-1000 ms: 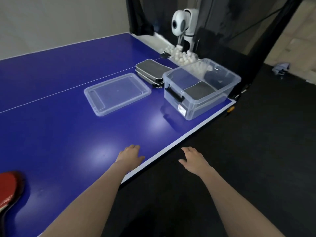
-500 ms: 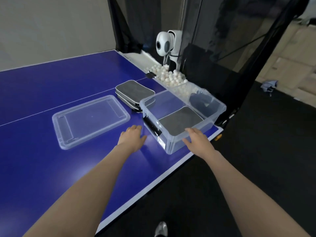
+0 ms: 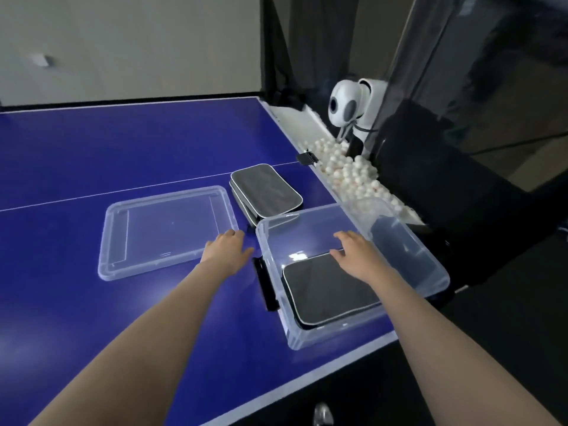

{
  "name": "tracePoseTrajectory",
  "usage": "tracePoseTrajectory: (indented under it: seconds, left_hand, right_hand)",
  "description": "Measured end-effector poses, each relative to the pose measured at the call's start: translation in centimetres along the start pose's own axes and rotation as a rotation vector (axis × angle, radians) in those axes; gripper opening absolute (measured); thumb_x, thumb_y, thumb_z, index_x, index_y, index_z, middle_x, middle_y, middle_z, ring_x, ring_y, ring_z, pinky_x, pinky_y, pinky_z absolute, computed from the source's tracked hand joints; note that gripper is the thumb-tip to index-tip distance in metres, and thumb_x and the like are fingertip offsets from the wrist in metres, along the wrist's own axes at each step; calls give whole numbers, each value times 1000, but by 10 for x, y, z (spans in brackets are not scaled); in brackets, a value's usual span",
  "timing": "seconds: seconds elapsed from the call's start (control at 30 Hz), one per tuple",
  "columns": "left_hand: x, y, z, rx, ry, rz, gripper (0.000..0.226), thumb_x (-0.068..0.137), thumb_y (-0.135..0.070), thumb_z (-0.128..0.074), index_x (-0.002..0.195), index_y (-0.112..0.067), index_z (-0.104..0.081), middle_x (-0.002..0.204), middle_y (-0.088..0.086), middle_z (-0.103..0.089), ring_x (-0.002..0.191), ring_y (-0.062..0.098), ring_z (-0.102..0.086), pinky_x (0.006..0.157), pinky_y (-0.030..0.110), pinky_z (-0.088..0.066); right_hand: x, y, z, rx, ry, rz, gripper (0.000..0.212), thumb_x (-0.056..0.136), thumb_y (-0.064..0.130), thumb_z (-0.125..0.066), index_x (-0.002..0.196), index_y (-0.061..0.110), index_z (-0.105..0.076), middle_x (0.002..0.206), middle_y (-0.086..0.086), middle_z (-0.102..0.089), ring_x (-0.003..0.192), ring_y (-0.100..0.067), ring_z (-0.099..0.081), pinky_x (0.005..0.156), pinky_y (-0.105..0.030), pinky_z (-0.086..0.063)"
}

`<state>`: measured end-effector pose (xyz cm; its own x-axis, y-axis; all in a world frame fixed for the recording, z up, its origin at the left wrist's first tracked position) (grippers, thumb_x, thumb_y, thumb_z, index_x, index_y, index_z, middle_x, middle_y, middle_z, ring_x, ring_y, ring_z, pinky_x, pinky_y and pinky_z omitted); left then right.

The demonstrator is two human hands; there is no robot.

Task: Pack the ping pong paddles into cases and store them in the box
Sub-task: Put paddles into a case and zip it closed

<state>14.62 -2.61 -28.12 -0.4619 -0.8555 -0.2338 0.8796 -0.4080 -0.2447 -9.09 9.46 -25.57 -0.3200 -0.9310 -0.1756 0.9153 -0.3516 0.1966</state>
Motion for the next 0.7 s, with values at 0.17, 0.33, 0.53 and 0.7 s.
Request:
tracePoseTrajectory:
  seconds: [0.17,0.33,0.53,0.7]
  left_hand:
    - [39,-11,12,24,-25,108,47,99,-41,-41,136,-11,-43,136,11,-47,124,31,-46,98,45,-38]
    - [72,-28,24,47,-53,224,51,99,-47,-39,135,-11,-44,135,10,-48,124,30,-47,99,44,-38]
    - [113,-48,28,-41,-78,283,51,98,-46,-43,135,-11,-44,138,11,-48,125,31,-46,99,45,-37]
    - [159,-25,14,-153,-31,358,53,97,-46,-45,136,-9,-42,137,11,-47,122,32,-48,94,45,-41]
  right_hand:
    - [75,-24,11,-26,64,99,52,99,32,-45,145,9,-35,147,-11,-40,135,-28,-38,108,-39,-33]
    - [144,-45,29,-22,71,219,47,99,32,-44,140,9,-39,141,-11,-47,130,-28,-42,104,-40,-38]
    - [199,-60,26,46,131,226,49,99,33,-46,141,8,-40,139,-11,-48,128,-28,-45,104,-43,-39]
    - [253,-51,9,158,170,214,48,98,30,-48,139,6,-42,138,-12,-48,128,-28,-44,105,-42,-39]
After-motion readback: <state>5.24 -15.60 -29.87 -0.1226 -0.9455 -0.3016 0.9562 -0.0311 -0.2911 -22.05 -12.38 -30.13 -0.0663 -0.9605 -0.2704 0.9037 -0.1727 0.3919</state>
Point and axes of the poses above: each hand's wrist, its own x-axis towards the middle knuckle, its own z-axis out of the back of the hand, y = z × x, the point moved 6 cm from there along x, towards the middle knuckle
